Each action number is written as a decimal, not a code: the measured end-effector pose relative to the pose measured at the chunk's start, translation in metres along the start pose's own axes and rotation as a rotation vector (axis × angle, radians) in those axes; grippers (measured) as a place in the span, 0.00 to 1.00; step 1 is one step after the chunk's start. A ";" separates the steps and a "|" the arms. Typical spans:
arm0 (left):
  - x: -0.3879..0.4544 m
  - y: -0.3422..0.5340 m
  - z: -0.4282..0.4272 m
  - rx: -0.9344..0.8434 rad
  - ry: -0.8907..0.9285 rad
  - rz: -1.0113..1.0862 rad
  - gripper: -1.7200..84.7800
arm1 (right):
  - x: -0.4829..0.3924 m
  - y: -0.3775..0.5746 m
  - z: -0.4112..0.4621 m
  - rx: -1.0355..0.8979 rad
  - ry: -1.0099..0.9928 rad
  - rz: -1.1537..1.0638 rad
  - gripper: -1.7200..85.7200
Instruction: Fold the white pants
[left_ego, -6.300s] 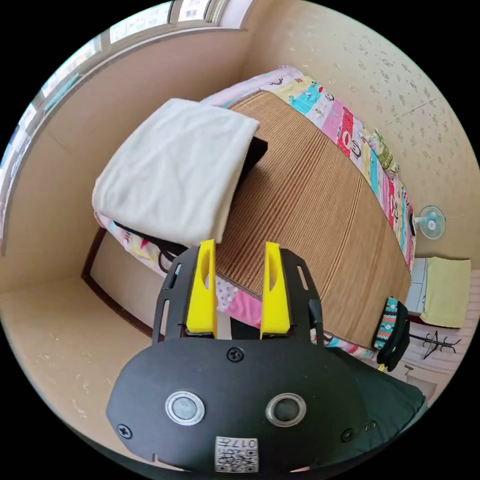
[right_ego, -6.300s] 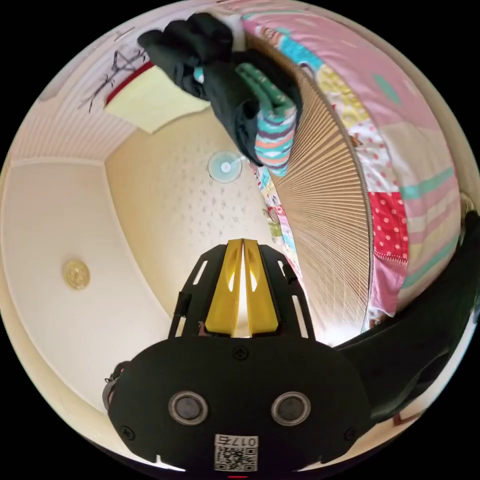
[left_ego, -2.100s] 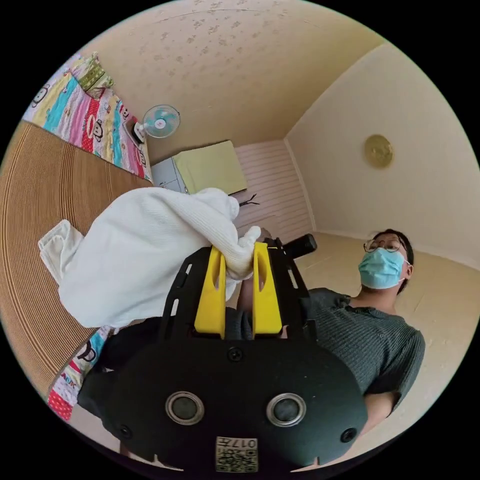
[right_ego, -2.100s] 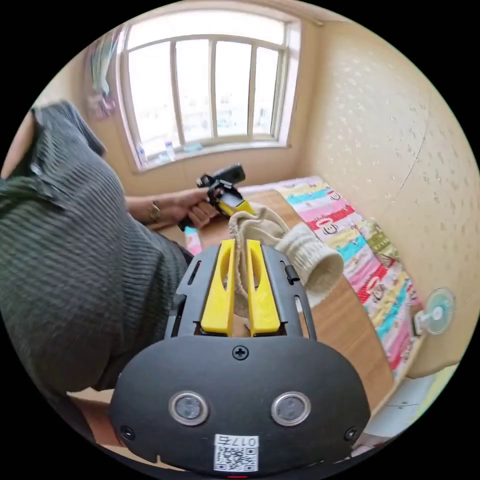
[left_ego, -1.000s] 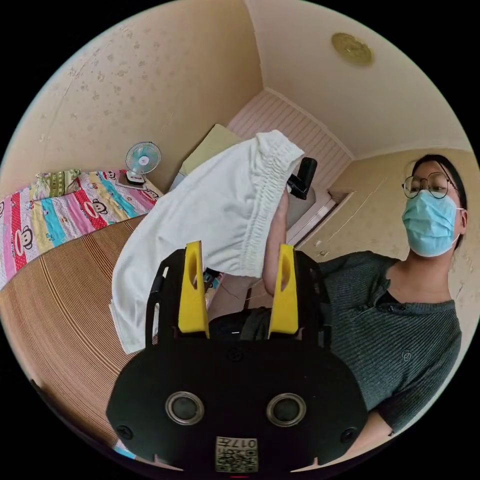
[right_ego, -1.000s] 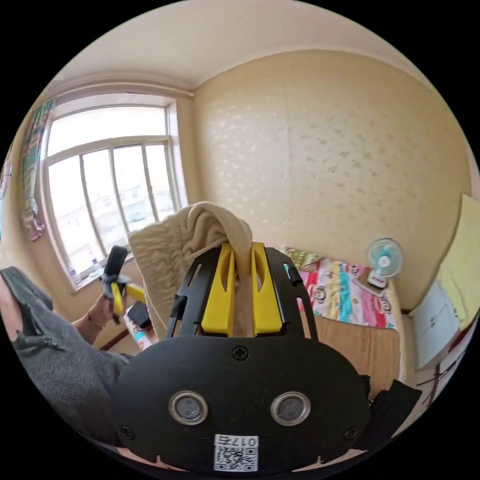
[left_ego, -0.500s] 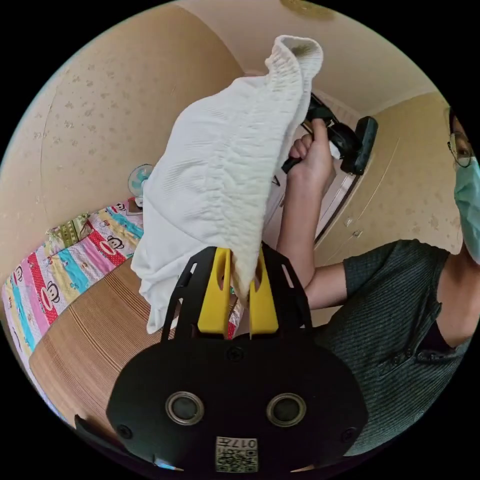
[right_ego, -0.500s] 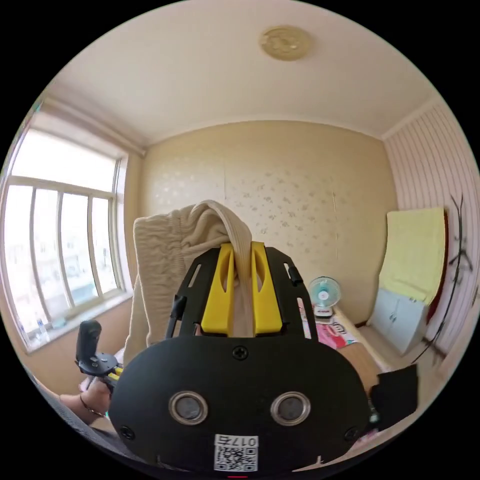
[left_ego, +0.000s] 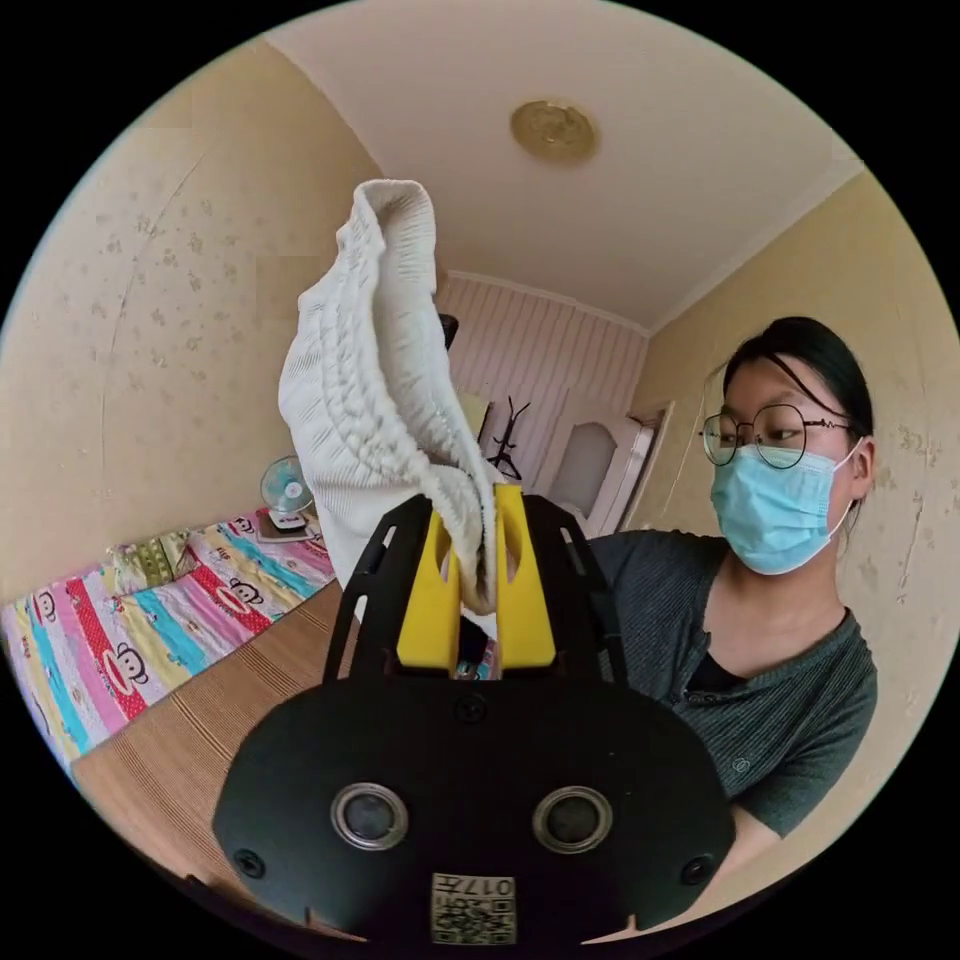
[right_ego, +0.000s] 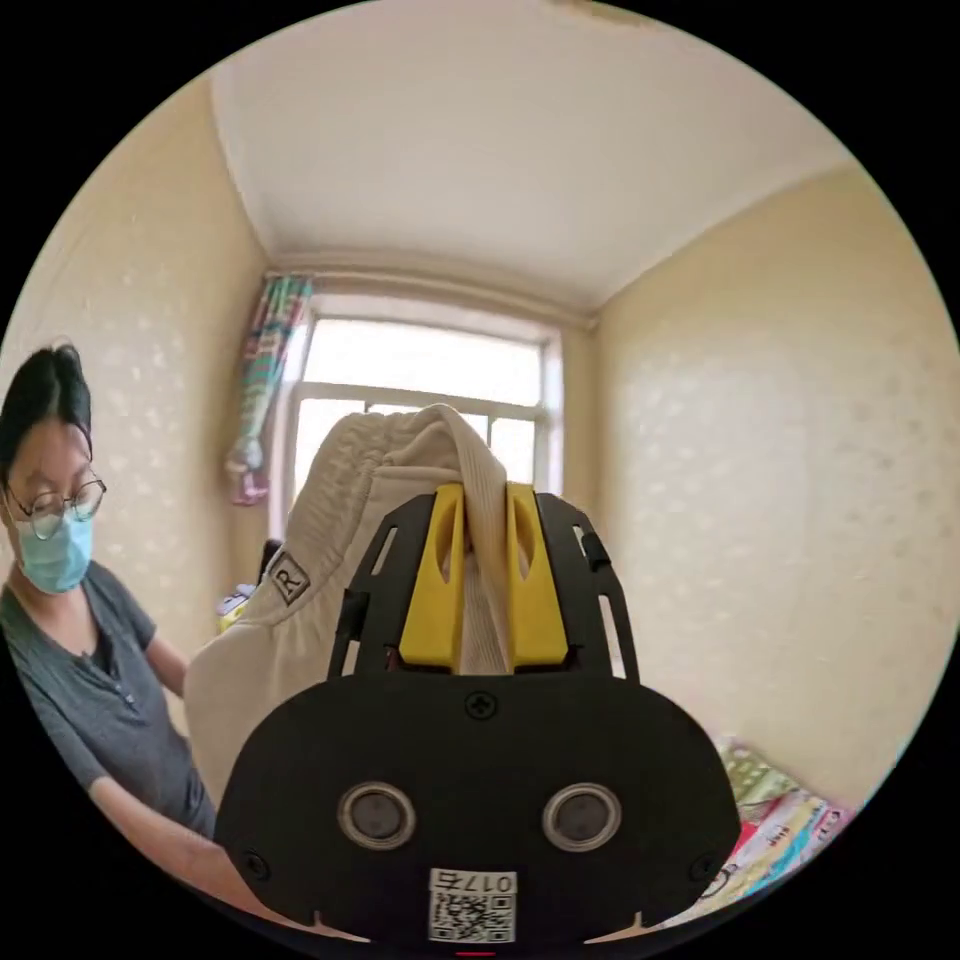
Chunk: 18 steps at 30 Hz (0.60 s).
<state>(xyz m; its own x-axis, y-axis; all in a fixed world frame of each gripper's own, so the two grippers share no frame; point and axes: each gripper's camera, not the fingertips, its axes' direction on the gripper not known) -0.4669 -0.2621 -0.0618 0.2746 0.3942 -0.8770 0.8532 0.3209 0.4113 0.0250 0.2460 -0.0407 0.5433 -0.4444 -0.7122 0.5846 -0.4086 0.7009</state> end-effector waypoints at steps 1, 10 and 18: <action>-0.022 0.007 -0.035 -0.006 -0.044 -0.068 0.08 | 0.011 0.003 0.028 -0.042 -0.051 0.025 0.10; -0.198 0.325 -0.299 0.095 -0.661 -1.095 0.10 | 0.011 0.358 0.266 -0.534 -0.432 0.671 0.06; -0.238 0.461 -0.350 0.019 -0.613 -1.603 0.09 | -0.166 0.734 0.052 -0.582 -0.261 1.693 0.05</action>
<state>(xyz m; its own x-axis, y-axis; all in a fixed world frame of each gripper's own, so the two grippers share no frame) -0.2942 0.0933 0.4229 -0.6805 -0.6496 -0.3392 0.4274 0.0241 -0.9037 0.3328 -0.0211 0.5939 0.6461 -0.1621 0.7458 -0.2967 0.8470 0.4411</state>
